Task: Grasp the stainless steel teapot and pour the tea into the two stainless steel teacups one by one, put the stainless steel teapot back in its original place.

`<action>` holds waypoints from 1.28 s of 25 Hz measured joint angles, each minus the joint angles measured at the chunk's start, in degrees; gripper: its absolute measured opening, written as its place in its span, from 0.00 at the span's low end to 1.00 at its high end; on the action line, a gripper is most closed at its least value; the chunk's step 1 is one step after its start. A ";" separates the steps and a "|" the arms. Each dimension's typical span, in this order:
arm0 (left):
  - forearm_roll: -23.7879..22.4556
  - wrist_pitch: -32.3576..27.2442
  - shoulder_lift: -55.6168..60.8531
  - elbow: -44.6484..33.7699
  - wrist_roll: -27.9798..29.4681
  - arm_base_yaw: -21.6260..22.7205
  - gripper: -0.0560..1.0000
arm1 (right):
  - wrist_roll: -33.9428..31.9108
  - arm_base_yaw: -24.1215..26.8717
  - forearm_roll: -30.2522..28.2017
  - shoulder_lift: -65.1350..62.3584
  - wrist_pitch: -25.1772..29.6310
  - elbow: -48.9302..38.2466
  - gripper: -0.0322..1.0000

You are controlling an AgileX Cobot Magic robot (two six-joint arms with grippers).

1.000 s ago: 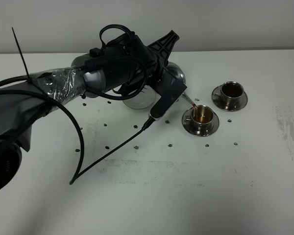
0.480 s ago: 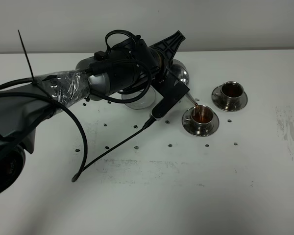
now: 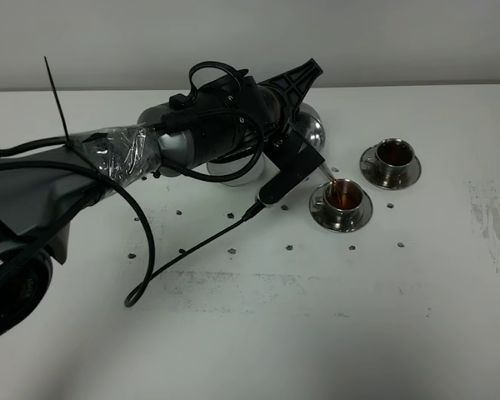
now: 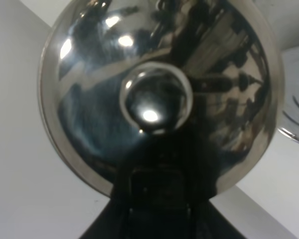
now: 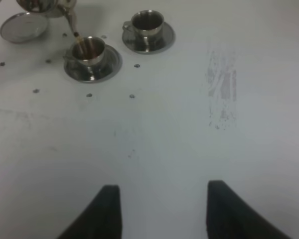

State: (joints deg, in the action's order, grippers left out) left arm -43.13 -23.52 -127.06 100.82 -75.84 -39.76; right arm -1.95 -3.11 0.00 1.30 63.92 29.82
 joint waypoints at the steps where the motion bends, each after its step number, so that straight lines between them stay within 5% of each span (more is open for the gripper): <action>1: -0.23 0.21 0.00 0.00 0.00 0.00 0.25 | 0.00 0.00 0.00 0.00 0.00 0.00 0.43; 32: -7.93 4.35 0.00 0.00 0.13 -0.55 0.25 | 0.00 0.00 0.00 0.00 0.00 0.00 0.43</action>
State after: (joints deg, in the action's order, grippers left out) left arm -51.06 -19.16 -127.06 100.82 -75.71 -40.30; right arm -1.95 -3.11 0.00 1.30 63.92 29.82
